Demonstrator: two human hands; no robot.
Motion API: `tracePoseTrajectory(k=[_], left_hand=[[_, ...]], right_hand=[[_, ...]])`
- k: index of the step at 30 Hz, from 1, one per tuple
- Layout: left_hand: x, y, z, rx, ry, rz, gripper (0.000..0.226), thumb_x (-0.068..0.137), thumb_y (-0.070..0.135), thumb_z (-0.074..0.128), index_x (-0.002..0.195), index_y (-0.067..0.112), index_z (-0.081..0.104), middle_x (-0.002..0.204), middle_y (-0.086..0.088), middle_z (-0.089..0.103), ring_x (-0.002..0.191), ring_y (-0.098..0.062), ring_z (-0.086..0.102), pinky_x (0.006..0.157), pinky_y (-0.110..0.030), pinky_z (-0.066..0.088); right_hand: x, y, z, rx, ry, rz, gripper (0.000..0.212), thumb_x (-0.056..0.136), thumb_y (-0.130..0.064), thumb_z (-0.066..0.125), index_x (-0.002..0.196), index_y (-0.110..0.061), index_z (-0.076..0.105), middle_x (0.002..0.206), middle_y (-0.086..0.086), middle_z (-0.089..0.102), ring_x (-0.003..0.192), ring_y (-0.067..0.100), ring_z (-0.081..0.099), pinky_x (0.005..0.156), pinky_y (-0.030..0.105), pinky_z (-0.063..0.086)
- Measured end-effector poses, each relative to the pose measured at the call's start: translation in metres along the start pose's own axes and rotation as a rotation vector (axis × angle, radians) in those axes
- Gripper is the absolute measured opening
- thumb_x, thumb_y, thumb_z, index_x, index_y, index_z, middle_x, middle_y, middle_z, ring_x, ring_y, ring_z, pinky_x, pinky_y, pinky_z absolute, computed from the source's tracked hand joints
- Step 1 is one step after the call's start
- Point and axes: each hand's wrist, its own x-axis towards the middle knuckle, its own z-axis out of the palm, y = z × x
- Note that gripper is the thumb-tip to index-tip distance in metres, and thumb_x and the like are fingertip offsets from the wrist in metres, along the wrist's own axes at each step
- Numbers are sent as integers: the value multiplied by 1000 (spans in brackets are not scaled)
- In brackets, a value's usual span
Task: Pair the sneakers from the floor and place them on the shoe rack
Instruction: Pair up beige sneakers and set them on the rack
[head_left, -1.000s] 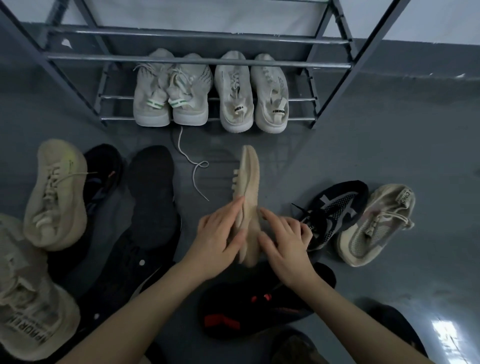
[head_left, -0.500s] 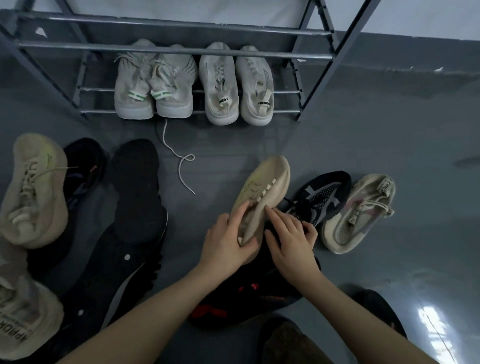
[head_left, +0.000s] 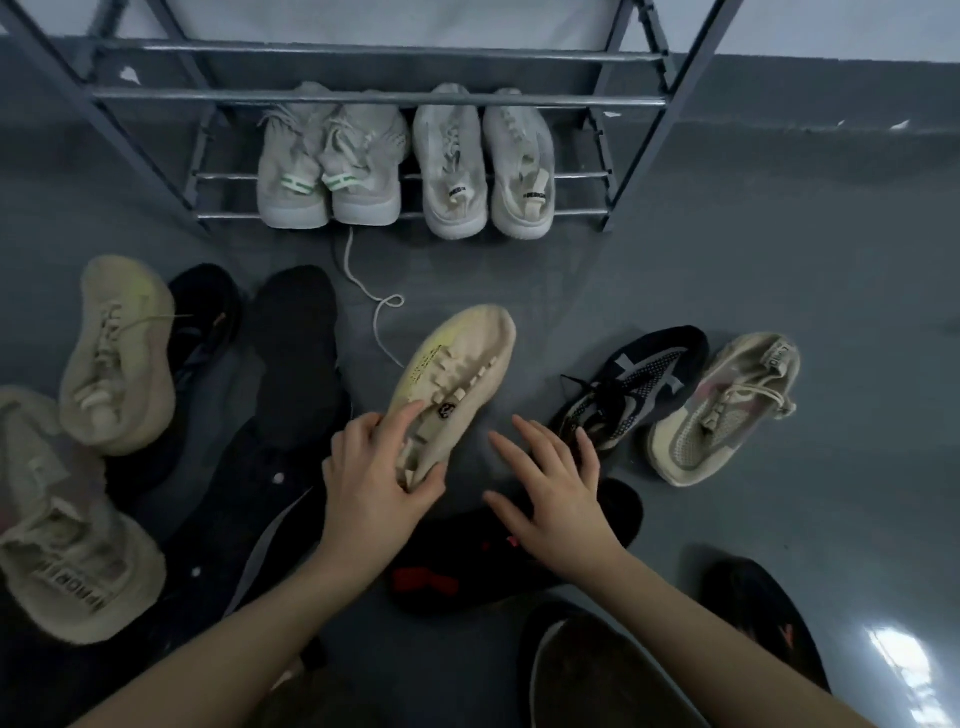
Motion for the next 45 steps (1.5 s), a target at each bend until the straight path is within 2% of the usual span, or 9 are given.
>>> tracePoseTrajectory(k=[3, 6, 13, 21, 26, 32, 36, 40, 45], left_hand=[[-16, -14, -24, -1, 44, -85, 61, 69, 55, 50, 126, 38, 39, 112, -5, 46, 103, -26, 44, 88, -47, 40], [-27, -26, -43, -17, 111, -141, 61, 69, 53, 53, 126, 38, 40, 114, -2, 47, 104, -24, 43, 88, -39, 35], [-28, -61, -79, -49, 307, -249, 67, 67, 47, 68, 126, 26, 42, 117, 0, 51, 108, -20, 47, 89, -36, 37], [-7, -111, -121, -79, 479, -321, 68, 67, 47, 65, 127, 26, 41, 120, -1, 50, 111, -21, 45, 95, -43, 40], [4, -146, -152, -140, 527, -430, 72, 70, 48, 67, 131, 29, 33, 130, 1, 46, 121, -20, 44, 99, -47, 39], [-4, -182, -176, -161, 606, -541, 70, 75, 33, 71, 134, 27, 35, 129, 4, 40, 119, -14, 36, 98, -30, 34], [-10, -196, -174, -87, 594, -619, 66, 77, 36, 68, 134, 24, 37, 128, -3, 39, 117, -19, 34, 100, -43, 35], [-7, -200, -172, 25, 501, -629, 75, 76, 42, 66, 137, 23, 29, 135, -14, 36, 121, -32, 34, 99, -44, 33], [-12, -209, -179, 88, 313, -587, 82, 73, 46, 64, 139, 37, 17, 143, -11, 27, 124, -33, 34, 90, -46, 42]], right_hand=[[8, -25, 8, 27, -11, -41, 56, 90, -54, 35, 140, -30, 36, 146, 6, 39, 136, 19, 29, 113, 38, -7], [26, -61, 12, 117, -50, -100, 61, 91, -55, 25, 146, -30, 24, 150, 8, 33, 138, 20, 29, 115, 37, 2], [71, -143, 27, 427, -87, -203, 60, 91, -56, 24, 147, -36, 18, 151, 2, 27, 139, 5, 15, 110, 26, 12], [131, -193, 43, 370, -141, -370, 48, 93, -53, 22, 141, -53, 15, 154, -9, 25, 130, -16, 14, 108, 27, 13], [170, -245, 55, 396, -196, -457, 47, 99, -41, 33, 141, -53, 15, 156, -8, 20, 132, -5, 22, 101, 12, 3], [197, -271, 85, 96, -143, -486, 50, 98, -46, 32, 146, -40, 20, 155, 0, 24, 137, 18, 31, 107, 36, 17], [197, -273, 106, -97, -256, -370, 60, 92, -59, 35, 146, -45, 12, 156, 17, 12, 135, 34, 30, 108, 45, 19], [199, -272, 114, -18, -286, -394, 74, 84, -66, 45, 144, -49, 5, 155, 17, 14, 134, 37, 28, 108, 46, 20], [208, -267, 116, -27, -275, -435, 71, 77, -53, 66, 138, -31, 37, 148, 16, 26, 125, 37, 37, 104, 45, 24]])
